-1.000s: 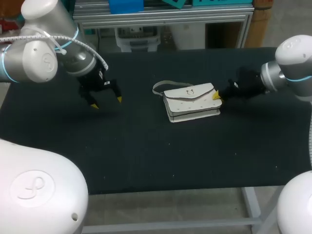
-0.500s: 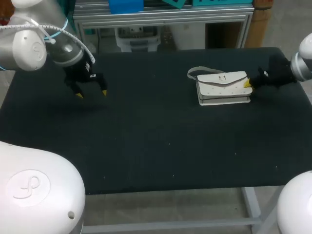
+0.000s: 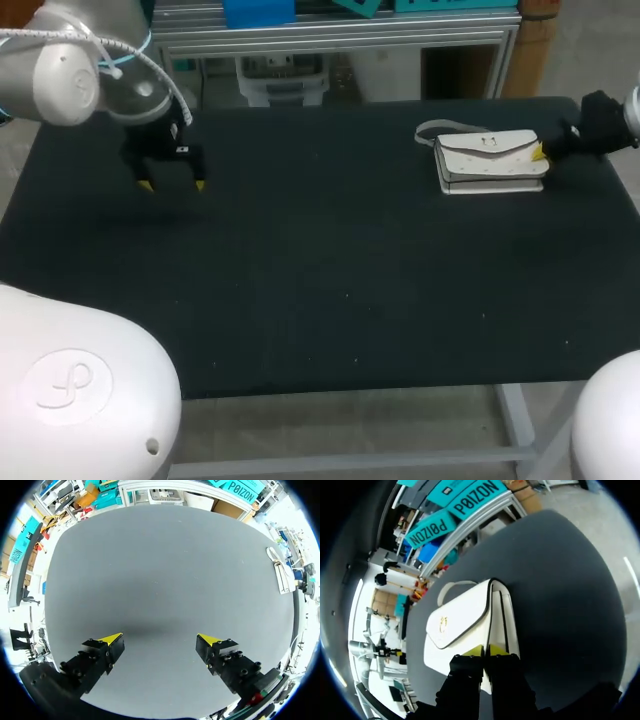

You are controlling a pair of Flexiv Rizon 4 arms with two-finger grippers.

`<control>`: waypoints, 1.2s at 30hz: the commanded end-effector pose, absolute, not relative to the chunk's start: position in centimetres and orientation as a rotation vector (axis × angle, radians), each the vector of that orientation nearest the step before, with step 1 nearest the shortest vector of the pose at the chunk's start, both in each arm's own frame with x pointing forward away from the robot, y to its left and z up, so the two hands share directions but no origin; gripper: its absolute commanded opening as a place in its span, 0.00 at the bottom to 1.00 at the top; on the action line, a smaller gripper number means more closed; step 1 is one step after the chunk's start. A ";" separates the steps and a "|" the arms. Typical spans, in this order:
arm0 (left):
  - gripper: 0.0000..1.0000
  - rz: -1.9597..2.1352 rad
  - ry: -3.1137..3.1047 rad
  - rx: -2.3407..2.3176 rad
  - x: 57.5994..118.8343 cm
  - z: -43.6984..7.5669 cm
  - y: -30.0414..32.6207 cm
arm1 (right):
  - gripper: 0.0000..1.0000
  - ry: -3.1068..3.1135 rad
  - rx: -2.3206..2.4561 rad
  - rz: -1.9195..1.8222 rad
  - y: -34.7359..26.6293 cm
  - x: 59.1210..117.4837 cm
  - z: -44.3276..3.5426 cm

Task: Pick up the bag, open it, inspect its contents, close it, and place it on the opposite side

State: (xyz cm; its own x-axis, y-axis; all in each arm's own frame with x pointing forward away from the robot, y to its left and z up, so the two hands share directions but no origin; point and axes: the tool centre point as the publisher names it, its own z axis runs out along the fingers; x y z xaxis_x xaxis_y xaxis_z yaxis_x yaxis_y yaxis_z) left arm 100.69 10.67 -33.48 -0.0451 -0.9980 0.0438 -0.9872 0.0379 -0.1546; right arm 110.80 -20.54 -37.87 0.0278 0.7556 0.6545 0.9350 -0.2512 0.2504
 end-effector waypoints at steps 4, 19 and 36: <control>1.00 -0.192 2.175 -2.134 100.9 -33.2 11.6 | 0.00 -1.748 -1.977 -0.920 -25.3 112.7 -37.7; 1.00 -0.157 2.136 -2.162 101.0 -33.3 11.6 | 0.00 -1.764 -2.009 -0.798 -29.7 114.6 -37.8; 1.00 -0.163 2.131 -2.161 100.8 -33.1 11.3 | 1.00 -1.733 -2.077 -0.806 -30.7 114.5 -37.3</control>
State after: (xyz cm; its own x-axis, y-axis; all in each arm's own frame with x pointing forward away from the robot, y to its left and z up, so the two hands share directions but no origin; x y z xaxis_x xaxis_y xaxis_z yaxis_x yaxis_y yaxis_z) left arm 100.99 11.36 -33.20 0.0149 -0.9999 0.0048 -0.9894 -0.0154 -0.1441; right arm 114.63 -30.62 -37.95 0.1027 0.7845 0.6115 0.9635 -0.2312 0.1349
